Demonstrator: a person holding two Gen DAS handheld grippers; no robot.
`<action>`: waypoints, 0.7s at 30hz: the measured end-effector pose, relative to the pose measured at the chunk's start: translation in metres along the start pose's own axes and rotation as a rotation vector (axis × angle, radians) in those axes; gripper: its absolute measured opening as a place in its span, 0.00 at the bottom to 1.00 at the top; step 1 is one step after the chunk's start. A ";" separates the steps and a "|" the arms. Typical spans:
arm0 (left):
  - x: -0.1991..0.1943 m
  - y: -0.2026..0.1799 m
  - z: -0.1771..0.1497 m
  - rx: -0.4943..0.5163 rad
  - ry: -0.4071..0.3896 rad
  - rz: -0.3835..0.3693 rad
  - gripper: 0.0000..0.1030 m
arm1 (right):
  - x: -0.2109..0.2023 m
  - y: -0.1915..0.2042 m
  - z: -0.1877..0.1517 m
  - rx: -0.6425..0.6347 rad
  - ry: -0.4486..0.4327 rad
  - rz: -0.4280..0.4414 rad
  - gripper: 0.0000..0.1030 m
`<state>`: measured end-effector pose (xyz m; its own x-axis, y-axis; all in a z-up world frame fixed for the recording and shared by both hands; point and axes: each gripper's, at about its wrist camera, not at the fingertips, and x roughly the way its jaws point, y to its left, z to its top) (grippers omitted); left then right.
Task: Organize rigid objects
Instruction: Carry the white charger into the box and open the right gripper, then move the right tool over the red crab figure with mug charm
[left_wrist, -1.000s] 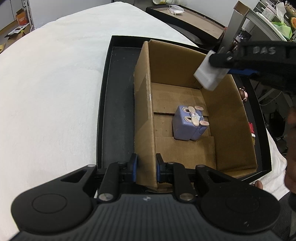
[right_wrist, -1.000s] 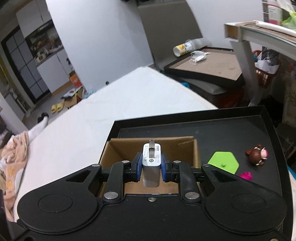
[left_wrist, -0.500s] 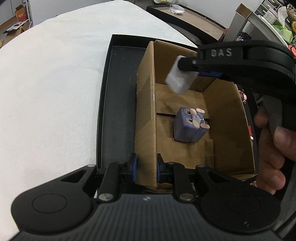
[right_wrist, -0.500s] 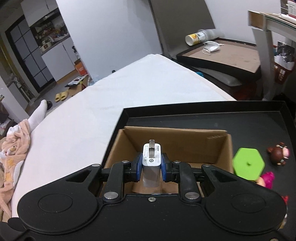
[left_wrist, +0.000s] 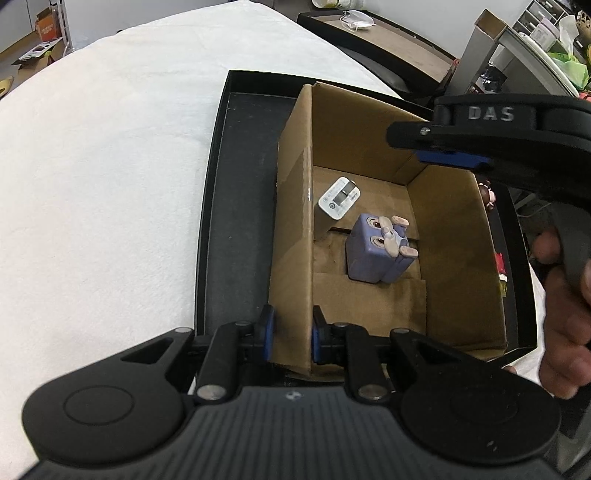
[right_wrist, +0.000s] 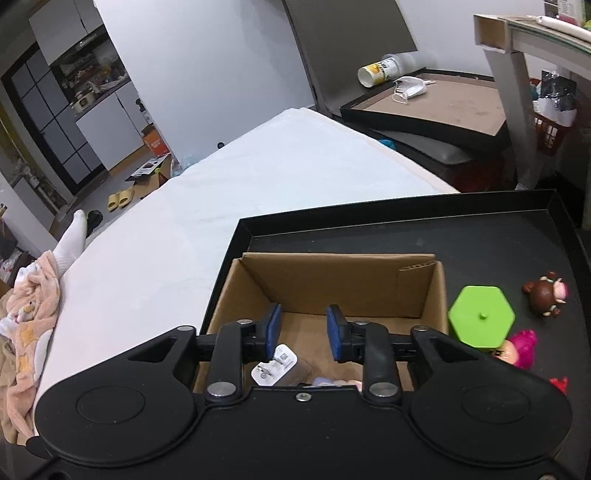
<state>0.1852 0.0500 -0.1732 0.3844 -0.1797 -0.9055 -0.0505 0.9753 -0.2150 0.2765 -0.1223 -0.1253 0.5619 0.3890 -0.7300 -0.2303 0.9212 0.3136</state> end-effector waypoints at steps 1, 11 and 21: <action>0.000 -0.001 0.000 0.000 0.000 0.004 0.17 | -0.002 -0.001 0.000 0.003 0.000 0.000 0.29; -0.003 -0.009 0.000 0.004 -0.001 0.048 0.17 | -0.022 -0.021 0.002 0.053 0.003 0.020 0.33; -0.019 -0.021 -0.005 0.030 -0.029 0.088 0.16 | -0.043 -0.046 0.001 0.083 0.014 0.044 0.41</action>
<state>0.1748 0.0318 -0.1533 0.4059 -0.0896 -0.9095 -0.0577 0.9907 -0.1234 0.2639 -0.1819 -0.1074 0.5414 0.4297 -0.7227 -0.1874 0.8996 0.3945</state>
